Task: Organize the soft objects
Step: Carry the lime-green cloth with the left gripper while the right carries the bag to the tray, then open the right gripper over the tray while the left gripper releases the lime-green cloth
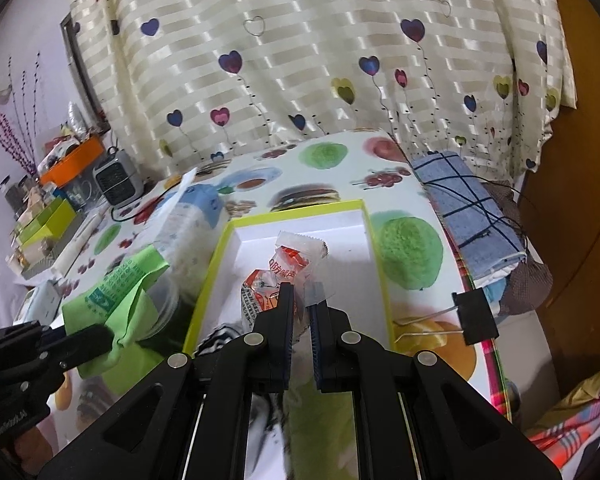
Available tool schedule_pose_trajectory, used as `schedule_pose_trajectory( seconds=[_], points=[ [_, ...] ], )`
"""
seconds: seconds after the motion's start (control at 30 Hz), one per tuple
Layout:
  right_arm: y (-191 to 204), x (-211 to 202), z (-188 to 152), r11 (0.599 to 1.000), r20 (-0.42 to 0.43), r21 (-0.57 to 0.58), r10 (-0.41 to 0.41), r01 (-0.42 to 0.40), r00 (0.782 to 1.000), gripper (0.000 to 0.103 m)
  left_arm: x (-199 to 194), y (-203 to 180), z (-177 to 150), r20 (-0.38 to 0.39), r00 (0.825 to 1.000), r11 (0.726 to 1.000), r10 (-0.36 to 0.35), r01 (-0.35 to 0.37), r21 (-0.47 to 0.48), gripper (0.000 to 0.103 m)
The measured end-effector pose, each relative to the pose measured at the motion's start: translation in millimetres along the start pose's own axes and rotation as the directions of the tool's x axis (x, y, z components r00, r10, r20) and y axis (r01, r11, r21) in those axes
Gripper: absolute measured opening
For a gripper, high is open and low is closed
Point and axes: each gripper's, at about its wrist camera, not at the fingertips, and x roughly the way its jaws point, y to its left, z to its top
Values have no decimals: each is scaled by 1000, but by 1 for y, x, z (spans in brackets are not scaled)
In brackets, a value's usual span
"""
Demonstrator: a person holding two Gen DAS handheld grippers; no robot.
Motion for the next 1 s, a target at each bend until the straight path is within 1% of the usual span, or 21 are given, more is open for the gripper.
schedule_pose_trajectory(
  seconds=[0.1, 0.13, 0.2, 0.23, 0.27, 0.3, 0.33, 0.5, 0.7, 0.73, 0.77, 0.83, 1.0],
  points=[
    [-4, 6, 2, 1000, -18, 3, 2, -2, 1000, 9, 9, -4, 4, -9, 1000, 1000, -3, 3, 5, 11],
    [-5, 7, 2, 1000, -20, -1, -2, 2, 1000, 12, 11, -5, 5, -11, 1000, 1000, -3, 4, 6, 11],
    [-5, 7, 3, 1000, -13, -11, -3, 3, 1000, 20, 14, -9, 5, -16, 1000, 1000, -4, 4, 7, 11],
    [-5, 6, 3, 1000, -8, -14, -2, 2, 1000, 30, 16, -10, 6, -18, 1000, 1000, -5, 5, 8, 11],
    [-6, 4, 3, 1000, -1, -15, 0, 0, 1000, 42, 17, -10, 6, -21, 1000, 1000, -5, 5, 9, 11],
    [-6, 3, 4, 1000, 5, -13, 1, 0, 1000, 46, 18, -12, 7, -22, 1000, 1000, -5, 5, 9, 11],
    [-7, 1, 4, 1000, 11, -8, 0, 0, 1000, 48, 20, -13, 8, -24, 1000, 1000, -5, 5, 10, 11],
    [-16, -14, 5, 1000, 54, 29, 3, -4, 999, 48, 28, -17, 10, -31, 1000, 1000, 2, -2, 14, 11],
    [-22, -27, -1, 999, 75, 52, 7, -11, 997, 48, 41, -27, 15, -38, 999, 999, 19, -18, 32, 11],
    [-23, -28, -2, 998, 75, 54, 7, -11, 997, 48, 43, -28, 16, -39, 999, 999, 21, -19, 32, 14],
    [-24, -29, -3, 998, 77, 57, 6, -10, 997, 48, 45, -29, 17, -42, 999, 999, 22, -21, 32, 21],
    [-27, -30, -4, 998, 77, 63, 6, -11, 997, 48, 49, -29, 17, -53, 999, 1000, 14, -12, 23, 29],
    [-27, -32, -7, 998, 75, 64, 6, -11, 997, 48, 46, -27, 17, -43, 999, 1000, 8, -8, 11, 34]
  ],
)
